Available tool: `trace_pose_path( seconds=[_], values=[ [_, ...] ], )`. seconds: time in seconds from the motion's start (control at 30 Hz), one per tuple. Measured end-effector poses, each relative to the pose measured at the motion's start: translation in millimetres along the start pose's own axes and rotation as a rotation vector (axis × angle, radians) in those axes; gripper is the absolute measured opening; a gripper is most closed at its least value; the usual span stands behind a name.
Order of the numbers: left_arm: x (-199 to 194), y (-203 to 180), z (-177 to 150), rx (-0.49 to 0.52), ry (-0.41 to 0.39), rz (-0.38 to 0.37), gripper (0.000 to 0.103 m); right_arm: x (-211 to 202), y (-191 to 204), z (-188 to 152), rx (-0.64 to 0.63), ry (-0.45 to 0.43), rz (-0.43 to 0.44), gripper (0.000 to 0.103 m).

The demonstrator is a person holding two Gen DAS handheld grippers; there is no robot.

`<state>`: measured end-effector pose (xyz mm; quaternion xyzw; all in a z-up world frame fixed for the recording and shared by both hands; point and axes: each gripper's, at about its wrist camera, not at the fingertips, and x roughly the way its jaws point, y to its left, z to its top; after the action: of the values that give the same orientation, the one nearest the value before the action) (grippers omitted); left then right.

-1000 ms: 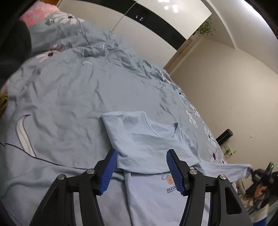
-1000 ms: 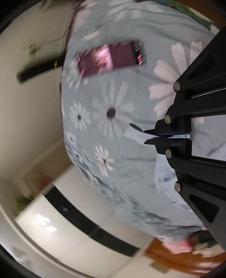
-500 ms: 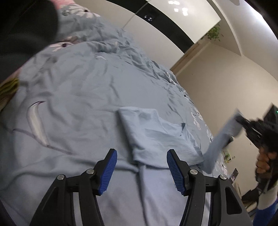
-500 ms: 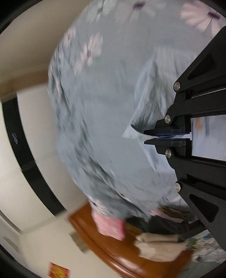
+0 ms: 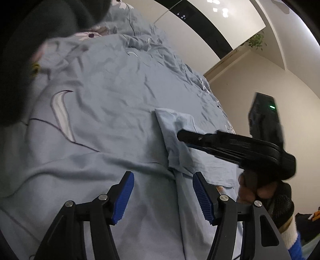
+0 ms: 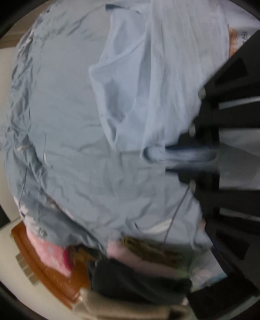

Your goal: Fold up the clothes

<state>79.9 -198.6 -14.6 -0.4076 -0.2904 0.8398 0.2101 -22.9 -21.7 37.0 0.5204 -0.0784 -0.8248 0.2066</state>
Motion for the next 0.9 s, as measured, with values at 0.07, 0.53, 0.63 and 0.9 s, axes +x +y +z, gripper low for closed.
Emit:
trace_pose_path(
  seconds=[0.07, 0.53, 0.63, 0.9],
  values=[
    [14.3, -7.1, 7.1, 0.023, 0.017, -0.022, 0.065, -17.4, -9.2, -3.5, 0.015, -0.044, 0.028, 0.050],
    [109.8, -16.3, 48.5, 0.103, 0.112, 0.214, 0.065, -135.7, -226.8, -80.1, 0.408, -0.251, -0.322, 0.050],
    [112.5, -21.2, 50.4, 0.113, 0.111, 0.218, 0.065, -123.3, -236.8, -75.1, 0.411, -0.252, -0.282, 0.050],
    [118.3, -27.8, 52.2, 0.169, 0.130, 0.272, 0.065, -111.4, -283.9, -63.9, 0.511, -0.292, -0.256, 0.005]
  ],
)
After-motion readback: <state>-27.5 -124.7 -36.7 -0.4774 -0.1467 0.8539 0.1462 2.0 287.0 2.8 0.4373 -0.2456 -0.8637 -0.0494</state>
